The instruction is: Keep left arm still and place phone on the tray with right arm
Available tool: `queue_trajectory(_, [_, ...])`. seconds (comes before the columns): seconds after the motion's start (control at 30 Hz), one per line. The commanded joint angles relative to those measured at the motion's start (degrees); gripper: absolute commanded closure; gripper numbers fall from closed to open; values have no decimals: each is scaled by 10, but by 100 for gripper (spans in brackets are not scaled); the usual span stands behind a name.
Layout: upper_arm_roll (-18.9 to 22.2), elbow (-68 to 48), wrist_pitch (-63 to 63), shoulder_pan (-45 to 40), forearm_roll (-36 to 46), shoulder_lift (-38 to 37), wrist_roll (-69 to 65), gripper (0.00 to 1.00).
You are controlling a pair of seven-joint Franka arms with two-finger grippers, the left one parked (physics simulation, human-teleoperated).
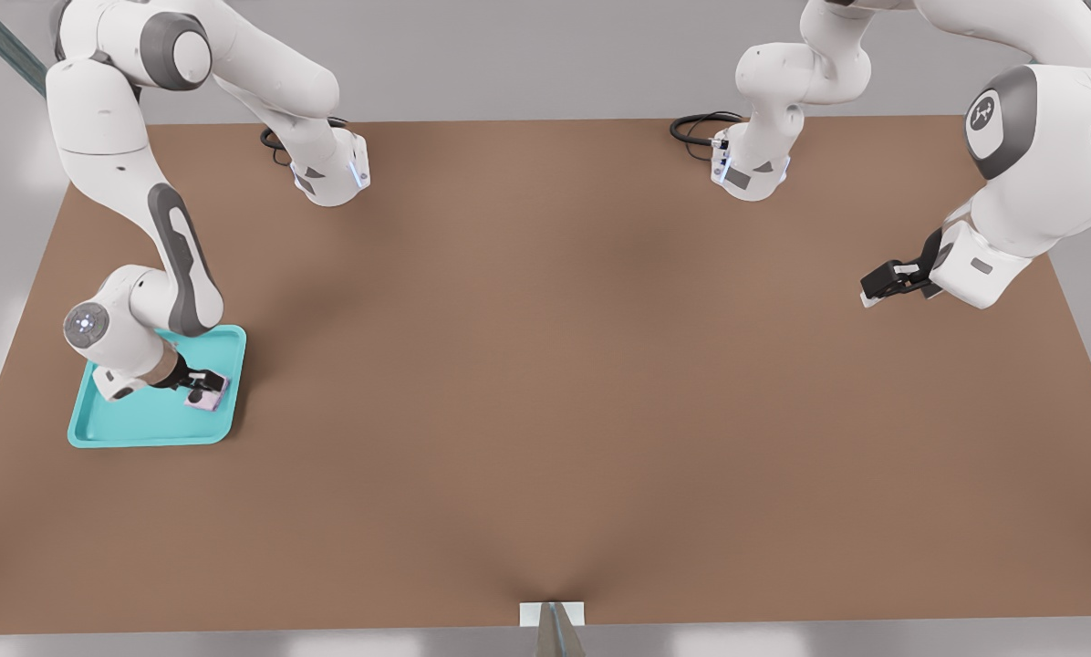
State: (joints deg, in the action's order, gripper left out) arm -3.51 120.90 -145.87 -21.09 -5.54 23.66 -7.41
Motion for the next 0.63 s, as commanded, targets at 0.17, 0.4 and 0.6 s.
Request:
queue_trajectory(0.17, [61,-302,493,257,21,-190,105,0])
queue_trajectory(0.4, [81,-391,558,275,58,-124,97,0])
queue_trajectory(0.6, [83,-343,511,289,54,-150,97,0])
